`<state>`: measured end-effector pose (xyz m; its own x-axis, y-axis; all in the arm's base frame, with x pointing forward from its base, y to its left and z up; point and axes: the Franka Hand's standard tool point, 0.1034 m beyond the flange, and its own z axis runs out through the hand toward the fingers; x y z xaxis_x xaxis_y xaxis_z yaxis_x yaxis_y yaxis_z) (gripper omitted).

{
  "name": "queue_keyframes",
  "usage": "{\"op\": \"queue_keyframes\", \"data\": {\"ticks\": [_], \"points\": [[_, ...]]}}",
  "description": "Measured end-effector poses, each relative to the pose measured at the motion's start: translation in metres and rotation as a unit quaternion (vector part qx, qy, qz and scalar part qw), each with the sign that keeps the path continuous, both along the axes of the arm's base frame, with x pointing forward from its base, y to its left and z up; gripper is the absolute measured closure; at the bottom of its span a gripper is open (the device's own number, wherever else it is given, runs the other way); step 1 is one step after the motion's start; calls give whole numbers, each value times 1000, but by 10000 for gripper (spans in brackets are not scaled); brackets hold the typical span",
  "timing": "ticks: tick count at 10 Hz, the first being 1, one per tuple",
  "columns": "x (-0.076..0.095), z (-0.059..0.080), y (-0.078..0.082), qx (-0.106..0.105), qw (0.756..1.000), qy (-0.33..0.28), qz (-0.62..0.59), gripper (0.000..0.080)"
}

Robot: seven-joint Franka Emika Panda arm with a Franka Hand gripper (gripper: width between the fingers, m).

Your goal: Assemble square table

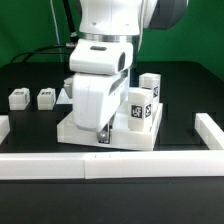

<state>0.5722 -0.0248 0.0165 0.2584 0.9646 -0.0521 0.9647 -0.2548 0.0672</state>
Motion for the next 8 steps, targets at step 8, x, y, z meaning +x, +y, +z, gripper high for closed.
{"op": "queue_keyframes", "data": {"ticks": [8], "points": [[20, -1, 55, -16, 982, 23, 186, 738]]}}
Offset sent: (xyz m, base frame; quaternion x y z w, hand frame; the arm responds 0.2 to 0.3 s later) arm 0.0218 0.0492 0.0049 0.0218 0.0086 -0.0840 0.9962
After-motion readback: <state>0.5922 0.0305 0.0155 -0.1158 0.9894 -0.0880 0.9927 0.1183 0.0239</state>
